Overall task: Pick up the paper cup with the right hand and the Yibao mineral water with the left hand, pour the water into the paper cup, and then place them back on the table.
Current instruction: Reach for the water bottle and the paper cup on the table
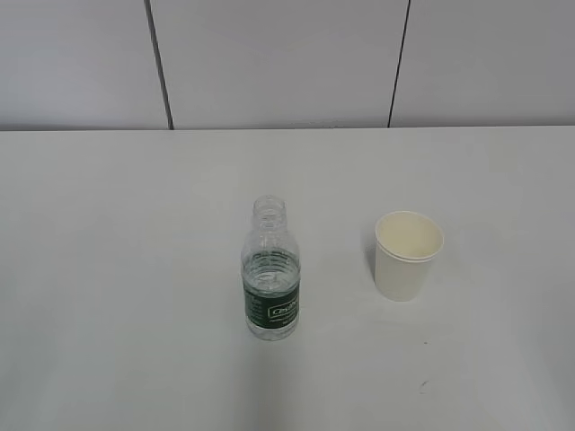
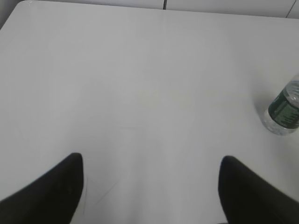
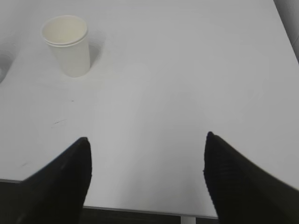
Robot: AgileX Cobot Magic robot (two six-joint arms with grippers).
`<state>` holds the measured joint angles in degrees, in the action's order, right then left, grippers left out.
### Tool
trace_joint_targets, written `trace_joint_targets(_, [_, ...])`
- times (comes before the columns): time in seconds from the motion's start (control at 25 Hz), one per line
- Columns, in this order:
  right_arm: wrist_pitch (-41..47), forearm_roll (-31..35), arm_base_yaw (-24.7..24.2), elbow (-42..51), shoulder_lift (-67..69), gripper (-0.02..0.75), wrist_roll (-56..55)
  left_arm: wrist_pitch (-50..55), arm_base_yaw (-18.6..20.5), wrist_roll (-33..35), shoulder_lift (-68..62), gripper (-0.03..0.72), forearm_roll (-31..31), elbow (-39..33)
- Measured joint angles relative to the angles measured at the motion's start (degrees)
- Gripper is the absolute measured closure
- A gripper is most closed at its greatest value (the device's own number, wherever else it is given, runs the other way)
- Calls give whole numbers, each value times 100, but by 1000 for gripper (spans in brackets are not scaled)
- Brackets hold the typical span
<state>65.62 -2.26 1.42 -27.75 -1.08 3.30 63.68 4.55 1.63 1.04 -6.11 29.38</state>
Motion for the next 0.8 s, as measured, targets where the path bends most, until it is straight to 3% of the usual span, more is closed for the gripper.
trace_joint_targets(0.8, [0,52,-143,0,0,153,0,0,0,0,0,146,-6,0])
